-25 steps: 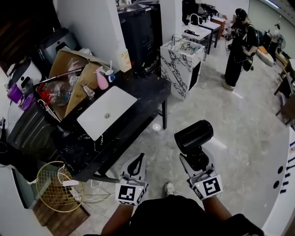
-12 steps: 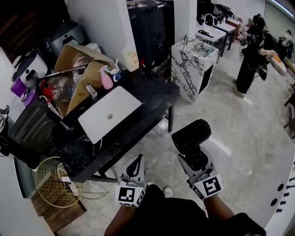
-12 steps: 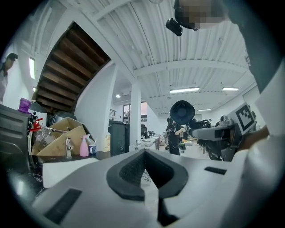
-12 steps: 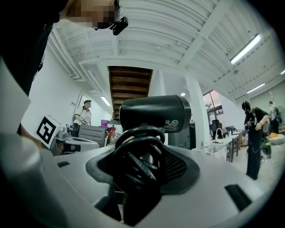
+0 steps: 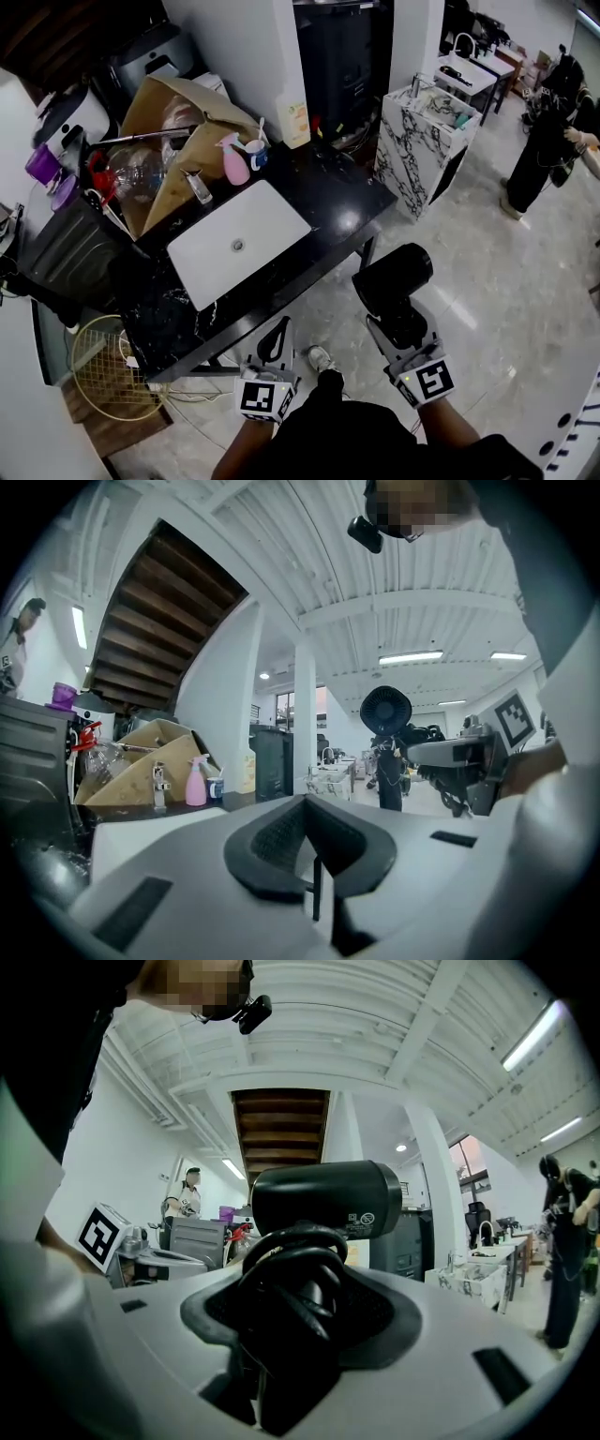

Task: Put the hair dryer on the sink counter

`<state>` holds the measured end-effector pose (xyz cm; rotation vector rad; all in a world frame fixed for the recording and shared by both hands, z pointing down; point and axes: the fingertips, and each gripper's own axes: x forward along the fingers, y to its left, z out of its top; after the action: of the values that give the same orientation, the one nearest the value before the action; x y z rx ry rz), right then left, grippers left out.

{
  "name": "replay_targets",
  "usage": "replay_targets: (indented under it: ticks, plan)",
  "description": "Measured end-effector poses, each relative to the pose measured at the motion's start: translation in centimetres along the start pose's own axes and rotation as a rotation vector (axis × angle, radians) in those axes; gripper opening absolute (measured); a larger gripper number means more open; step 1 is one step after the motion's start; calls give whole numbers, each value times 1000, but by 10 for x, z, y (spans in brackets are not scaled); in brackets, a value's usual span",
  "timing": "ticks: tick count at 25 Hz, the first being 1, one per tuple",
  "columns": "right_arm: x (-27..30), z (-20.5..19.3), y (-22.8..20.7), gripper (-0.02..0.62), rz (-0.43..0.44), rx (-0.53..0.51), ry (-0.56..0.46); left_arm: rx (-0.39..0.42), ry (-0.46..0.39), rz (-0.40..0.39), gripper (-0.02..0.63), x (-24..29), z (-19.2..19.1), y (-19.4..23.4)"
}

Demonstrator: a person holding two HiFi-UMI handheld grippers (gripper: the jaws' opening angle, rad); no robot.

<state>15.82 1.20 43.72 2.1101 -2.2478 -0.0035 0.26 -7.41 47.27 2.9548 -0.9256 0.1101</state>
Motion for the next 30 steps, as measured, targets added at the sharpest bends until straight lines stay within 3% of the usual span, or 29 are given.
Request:
replay_targets:
  ticks: [9,16,20,30]
  plan:
    - [92,9,-24,256,69,15,-8,-14,16,63,-6,59,6,61]
    - [150,6,-41,257,90,8,51,-33,-6,97,-6,98,16,96]
    - [179,12,-43,256,111,42,7,-43,-17,108,-6,113,22,110]
    - [230,7,-48,258,168,51,23,-59,-65,172,-6,134,45,137]
